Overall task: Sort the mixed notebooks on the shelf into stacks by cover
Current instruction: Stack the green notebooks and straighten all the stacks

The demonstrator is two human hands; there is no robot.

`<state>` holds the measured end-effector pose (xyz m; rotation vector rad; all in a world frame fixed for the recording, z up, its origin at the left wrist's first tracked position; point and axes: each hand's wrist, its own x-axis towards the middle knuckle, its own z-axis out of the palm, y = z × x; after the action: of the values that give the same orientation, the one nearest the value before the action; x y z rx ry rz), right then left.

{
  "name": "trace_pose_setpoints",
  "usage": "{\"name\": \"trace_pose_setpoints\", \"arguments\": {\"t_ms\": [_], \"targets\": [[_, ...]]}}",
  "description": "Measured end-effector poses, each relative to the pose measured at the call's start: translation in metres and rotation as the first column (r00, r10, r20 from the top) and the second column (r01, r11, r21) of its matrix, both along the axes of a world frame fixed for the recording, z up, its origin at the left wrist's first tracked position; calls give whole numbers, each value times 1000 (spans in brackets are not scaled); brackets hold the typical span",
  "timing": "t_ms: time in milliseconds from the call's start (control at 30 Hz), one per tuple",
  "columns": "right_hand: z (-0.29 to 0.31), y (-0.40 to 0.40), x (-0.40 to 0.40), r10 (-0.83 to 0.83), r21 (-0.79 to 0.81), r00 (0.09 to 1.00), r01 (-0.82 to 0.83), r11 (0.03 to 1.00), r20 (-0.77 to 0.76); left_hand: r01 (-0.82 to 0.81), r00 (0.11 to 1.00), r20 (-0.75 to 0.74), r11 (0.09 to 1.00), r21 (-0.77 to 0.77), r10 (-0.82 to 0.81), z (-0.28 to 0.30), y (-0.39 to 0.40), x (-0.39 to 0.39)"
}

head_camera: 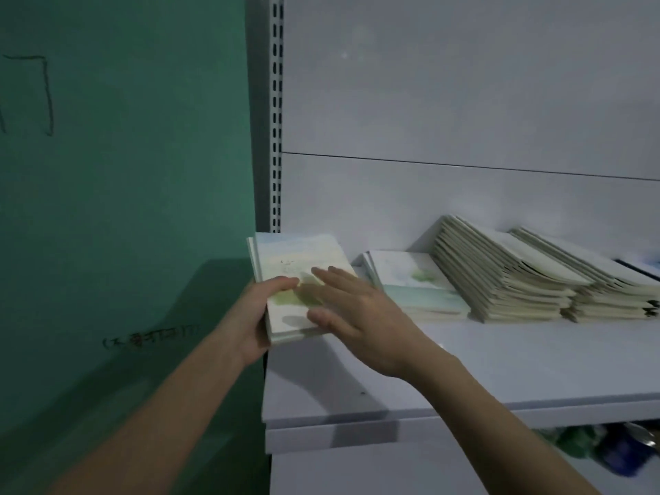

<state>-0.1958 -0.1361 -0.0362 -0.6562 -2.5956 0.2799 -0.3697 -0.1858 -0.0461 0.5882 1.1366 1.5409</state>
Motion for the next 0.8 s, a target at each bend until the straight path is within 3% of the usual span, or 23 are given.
{"name": "trace_pose_setpoints", "arguments": {"t_ms": [67, 100, 133, 200, 233, 267, 367, 467, 567, 633, 700, 767, 800], "targets": [[-5, 13, 27, -167, -145, 963, 138, 980, -213, -3, 1000, 15, 1000, -17, 3, -1, 6, 16], [-7, 20, 40, -272, -300, 909, 176, 938, -317, 4, 1000, 21, 1000, -18, -4, 0, 9, 25], [-7, 26, 49, -365, -498, 848, 142, 855, -385, 10, 1000, 16, 1000, -19, -10, 1, 12, 32], [-11, 35, 68, -472, -816, 769, -108, 567, -430, 8, 1000, -18, 999, -43, -9, 3, 20, 49], [-12, 38, 76, -499, -871, 750, -206, 447, -433, 1, 999, -37, 998, -61, -3, 5, 24, 58], [-16, 42, 82, -516, -881, 736, -241, 407, -439, -6, 998, -58, 997, -73, 2, 6, 29, 67], [-20, 58, 95, -589, -856, 634, -262, 446, -501, 7, 997, -70, 996, -92, -14, 17, 48, 93], [-18, 83, 107, -598, -798, 581, -161, 581, -552, 37, 999, -3, 998, -41, -37, 24, 67, 116], [-13, 105, 112, -563, -700, 638, 52, 712, -525, -36, 999, 3, 996, 78, 36, 9, 94, 129], [-14, 122, 109, -558, -605, 700, 224, 764, -446, -135, 974, -170, 986, 101, 150, -6, 111, 134], [-26, 137, 103, -600, -454, 728, 434, 778, -333, -190, 853, -481, 979, 80, 204, -19, 126, 141], [-49, 145, 94, -618, -284, 738, 552, 784, -272, -248, 608, -762, 965, 83, 221, -32, 135, 149], [-60, 146, 91, -614, -242, 736, 564, 789, -286, -281, 526, -817, 955, 95, 236, -37, 137, 152]]}}
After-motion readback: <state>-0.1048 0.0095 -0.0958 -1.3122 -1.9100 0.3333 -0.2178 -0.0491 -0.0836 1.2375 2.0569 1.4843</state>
